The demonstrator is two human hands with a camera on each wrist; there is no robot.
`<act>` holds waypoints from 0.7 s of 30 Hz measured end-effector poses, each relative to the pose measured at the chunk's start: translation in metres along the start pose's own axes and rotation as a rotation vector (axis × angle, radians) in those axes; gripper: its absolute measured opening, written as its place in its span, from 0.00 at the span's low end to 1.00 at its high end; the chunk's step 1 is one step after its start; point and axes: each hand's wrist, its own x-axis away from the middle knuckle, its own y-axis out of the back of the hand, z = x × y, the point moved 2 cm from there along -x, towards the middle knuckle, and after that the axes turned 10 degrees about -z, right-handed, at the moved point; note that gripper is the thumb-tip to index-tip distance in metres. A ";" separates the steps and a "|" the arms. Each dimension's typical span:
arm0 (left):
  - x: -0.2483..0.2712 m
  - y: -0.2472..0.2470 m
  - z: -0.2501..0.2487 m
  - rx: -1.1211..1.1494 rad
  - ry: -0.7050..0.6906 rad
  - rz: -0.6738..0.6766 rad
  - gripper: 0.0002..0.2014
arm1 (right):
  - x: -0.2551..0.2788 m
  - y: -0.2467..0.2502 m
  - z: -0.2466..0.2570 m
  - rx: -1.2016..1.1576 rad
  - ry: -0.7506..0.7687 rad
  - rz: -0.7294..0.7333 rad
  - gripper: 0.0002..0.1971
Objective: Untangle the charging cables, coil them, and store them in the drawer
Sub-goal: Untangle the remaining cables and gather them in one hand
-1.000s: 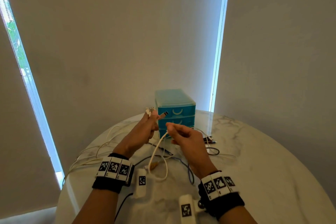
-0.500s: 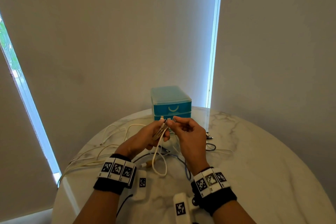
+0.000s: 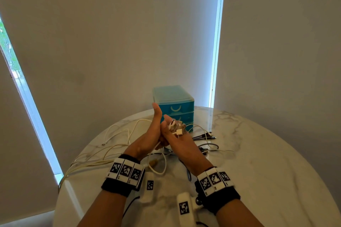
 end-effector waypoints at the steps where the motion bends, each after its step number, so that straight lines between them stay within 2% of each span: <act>1: -0.002 -0.001 0.001 0.001 0.004 0.009 0.46 | 0.000 0.001 0.000 0.000 0.006 0.003 0.21; 3: -0.002 -0.004 -0.001 0.004 0.008 0.030 0.49 | 0.000 0.002 -0.001 0.012 0.021 -0.007 0.20; 6: -0.003 -0.007 0.001 0.051 0.039 0.068 0.57 | -0.002 -0.002 -0.007 0.035 0.024 -0.086 0.26; 8: -0.001 -0.006 0.002 0.040 0.069 0.099 0.63 | 0.000 -0.007 -0.008 0.018 0.027 -0.129 0.23; 12: 0.003 -0.002 -0.009 0.079 0.185 0.181 0.58 | 0.002 -0.011 -0.003 -0.091 -0.055 -0.247 0.25; 15: 0.002 0.006 -0.017 -0.009 0.179 0.217 0.64 | 0.004 -0.009 0.007 -0.199 -0.082 -0.272 0.24; 16: 0.003 0.008 -0.022 -0.027 0.169 0.228 0.62 | 0.005 -0.008 0.010 -0.226 -0.072 -0.282 0.23; 18: 0.000 0.015 -0.027 -0.078 0.145 0.235 0.51 | 0.001 -0.008 0.016 -0.250 -0.042 -0.301 0.18; 20: -0.001 0.024 -0.036 -0.157 0.095 0.315 0.38 | -0.005 -0.011 0.024 -0.255 -0.041 -0.334 0.23; 21: -0.001 0.030 -0.040 -0.270 0.031 0.386 0.32 | -0.008 -0.015 0.030 -0.274 -0.044 -0.347 0.26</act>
